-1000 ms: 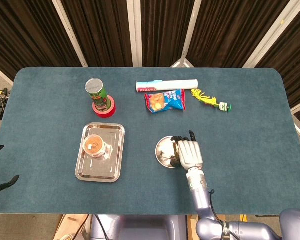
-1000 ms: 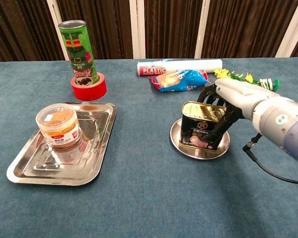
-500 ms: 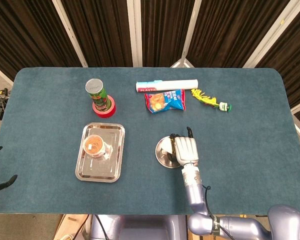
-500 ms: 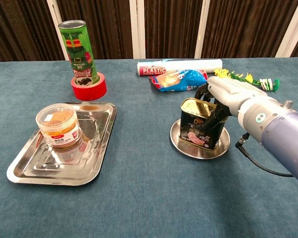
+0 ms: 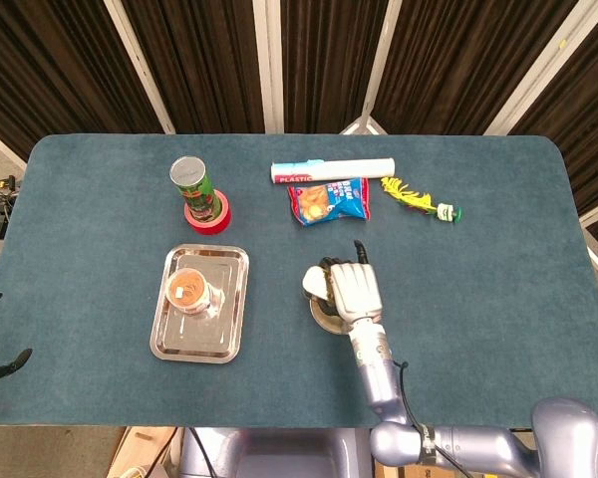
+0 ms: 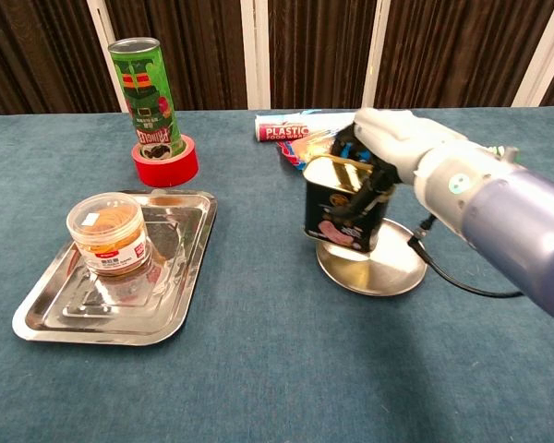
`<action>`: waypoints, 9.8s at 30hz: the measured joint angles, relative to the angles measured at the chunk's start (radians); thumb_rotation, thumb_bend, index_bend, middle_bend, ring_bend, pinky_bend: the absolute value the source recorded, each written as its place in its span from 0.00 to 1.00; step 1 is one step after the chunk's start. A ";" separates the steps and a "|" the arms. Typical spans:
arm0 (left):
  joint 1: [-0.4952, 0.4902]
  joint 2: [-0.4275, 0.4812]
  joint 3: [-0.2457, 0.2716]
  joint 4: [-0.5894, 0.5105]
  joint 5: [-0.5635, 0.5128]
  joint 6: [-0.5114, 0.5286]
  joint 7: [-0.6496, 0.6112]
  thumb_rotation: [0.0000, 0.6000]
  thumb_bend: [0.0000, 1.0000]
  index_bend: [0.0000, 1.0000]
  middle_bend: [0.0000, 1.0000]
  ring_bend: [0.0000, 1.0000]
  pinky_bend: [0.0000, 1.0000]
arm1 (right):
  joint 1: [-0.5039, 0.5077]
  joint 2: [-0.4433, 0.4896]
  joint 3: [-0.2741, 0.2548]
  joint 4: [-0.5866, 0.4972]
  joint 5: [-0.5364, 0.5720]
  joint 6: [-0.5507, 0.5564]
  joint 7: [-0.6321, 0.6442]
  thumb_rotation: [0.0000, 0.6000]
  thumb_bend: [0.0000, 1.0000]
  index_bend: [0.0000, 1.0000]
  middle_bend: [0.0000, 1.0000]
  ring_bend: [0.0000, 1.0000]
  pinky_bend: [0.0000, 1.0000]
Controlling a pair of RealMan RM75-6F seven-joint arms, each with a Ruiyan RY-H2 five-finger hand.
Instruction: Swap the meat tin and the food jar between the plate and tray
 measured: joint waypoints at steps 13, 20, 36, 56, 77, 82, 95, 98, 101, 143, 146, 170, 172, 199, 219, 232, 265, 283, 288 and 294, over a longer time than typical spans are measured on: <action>-0.003 0.014 -0.030 0.012 -0.059 -0.010 -0.011 1.00 0.17 0.24 0.00 0.00 0.07 | 0.205 -0.112 0.122 0.226 0.063 -0.129 -0.021 1.00 0.41 0.45 0.46 0.60 0.04; 0.001 0.020 -0.046 0.014 -0.086 -0.001 -0.018 1.00 0.17 0.24 0.00 0.00 0.07 | 0.263 -0.168 0.124 0.365 0.072 -0.218 0.055 1.00 0.41 0.44 0.46 0.59 0.04; 0.002 0.025 -0.053 0.015 -0.103 -0.004 -0.021 1.00 0.17 0.24 0.00 0.00 0.07 | 0.284 -0.163 0.076 0.440 0.051 -0.368 0.204 1.00 0.06 0.00 0.01 0.01 0.00; -0.035 0.049 0.008 0.020 0.039 -0.089 -0.071 1.00 0.10 0.17 0.00 0.00 0.06 | -0.058 0.337 -0.131 -0.201 -0.095 -0.033 0.179 1.00 0.01 0.00 0.00 0.00 0.00; -0.456 0.034 -0.066 -0.009 -0.146 -0.656 -0.058 1.00 0.01 0.07 0.00 0.00 0.02 | -0.494 0.587 -0.467 -0.123 -0.477 0.172 0.585 1.00 0.01 0.00 0.00 0.00 0.00; -0.546 -0.110 -0.077 0.057 -0.279 -0.693 0.066 1.00 0.01 0.07 0.00 0.00 0.02 | -0.505 0.583 -0.448 -0.120 -0.478 0.160 0.584 1.00 0.01 0.00 0.00 0.00 0.00; -0.661 -0.318 -0.063 0.244 -0.380 -0.700 0.175 1.00 0.34 0.25 0.20 0.18 0.23 | -0.535 0.579 -0.408 -0.125 -0.484 0.153 0.587 1.00 0.01 0.00 0.00 0.00 0.00; -0.663 -0.329 -0.056 0.260 -0.371 -0.671 0.195 1.00 0.44 0.31 0.28 0.26 0.29 | -0.544 0.572 -0.394 -0.125 -0.485 0.158 0.599 1.00 0.01 0.00 0.00 0.00 0.00; -0.663 -0.343 -0.046 0.281 -0.362 -0.631 0.238 1.00 0.49 0.37 0.35 0.30 0.35 | -0.551 0.564 -0.385 -0.124 -0.483 0.160 0.603 1.00 0.01 0.00 0.00 0.00 0.00; -0.799 -0.521 -0.013 0.037 -0.318 -0.605 0.436 1.00 0.30 0.34 0.16 0.11 0.20 | -0.606 0.578 -0.288 -0.110 -0.458 0.131 0.683 1.00 0.01 0.00 0.00 0.00 0.00; -0.814 -0.541 -0.009 0.055 -0.342 -0.597 0.477 1.00 0.17 0.29 0.08 0.03 0.14 | -0.608 0.583 -0.287 -0.112 -0.457 0.124 0.687 1.00 0.01 0.00 0.00 0.00 0.00; -0.799 -0.388 -0.041 -0.147 -0.280 -0.567 0.329 1.00 0.04 0.22 0.05 0.00 0.13 | -0.622 0.577 -0.264 -0.119 -0.437 0.123 0.658 1.00 0.01 0.00 0.00 0.00 0.00; -0.794 -0.387 -0.061 -0.128 -0.221 -0.551 0.285 1.00 0.04 0.22 0.03 0.00 0.12 | -0.622 0.574 -0.262 -0.115 -0.432 0.120 0.657 1.00 0.01 0.00 0.00 0.00 0.00; -0.886 -0.494 -0.145 0.369 -0.273 -0.756 -0.032 1.00 0.12 0.21 0.04 0.00 0.11 | -0.618 0.547 -0.238 -0.104 -0.379 0.111 0.595 1.00 0.01 0.00 0.00 0.00 0.00; -0.878 -0.605 -0.116 0.548 -0.142 -0.683 -0.125 1.00 0.62 0.43 0.52 0.42 0.47 | -0.625 0.545 -0.226 -0.105 -0.373 0.114 0.616 1.00 0.01 0.00 0.00 0.00 0.00; -0.842 -0.506 -0.130 0.411 -0.117 -0.619 -0.101 1.00 0.63 0.43 0.51 0.44 0.48 | -0.630 0.546 -0.223 -0.110 -0.379 0.120 0.625 1.00 0.01 0.00 0.00 0.00 0.00; -0.638 -0.394 0.047 0.514 0.070 -0.535 -0.328 1.00 0.53 0.40 0.38 0.35 0.43 | -0.633 0.540 -0.229 -0.114 -0.395 0.118 0.616 1.00 0.01 0.00 0.00 0.00 0.00; -0.619 -0.266 0.035 0.320 0.052 -0.531 -0.242 1.00 0.15 0.20 0.00 0.00 0.15 | -0.630 0.559 -0.246 -0.120 -0.421 0.097 0.613 1.00 0.01 0.00 0.00 0.00 0.00; -0.535 -0.183 0.050 0.203 0.113 -0.346 -0.182 1.00 0.15 0.20 0.00 0.00 0.14 | -0.615 0.572 -0.269 -0.118 -0.494 0.059 0.664 1.00 0.01 0.00 0.00 0.00 0.00; -0.339 -0.094 0.111 0.132 0.211 -0.035 -0.047 1.00 0.15 0.20 0.00 0.00 0.13 | -0.540 0.596 -0.304 -0.137 -0.689 -0.051 0.777 1.00 0.01 0.00 0.00 0.00 0.00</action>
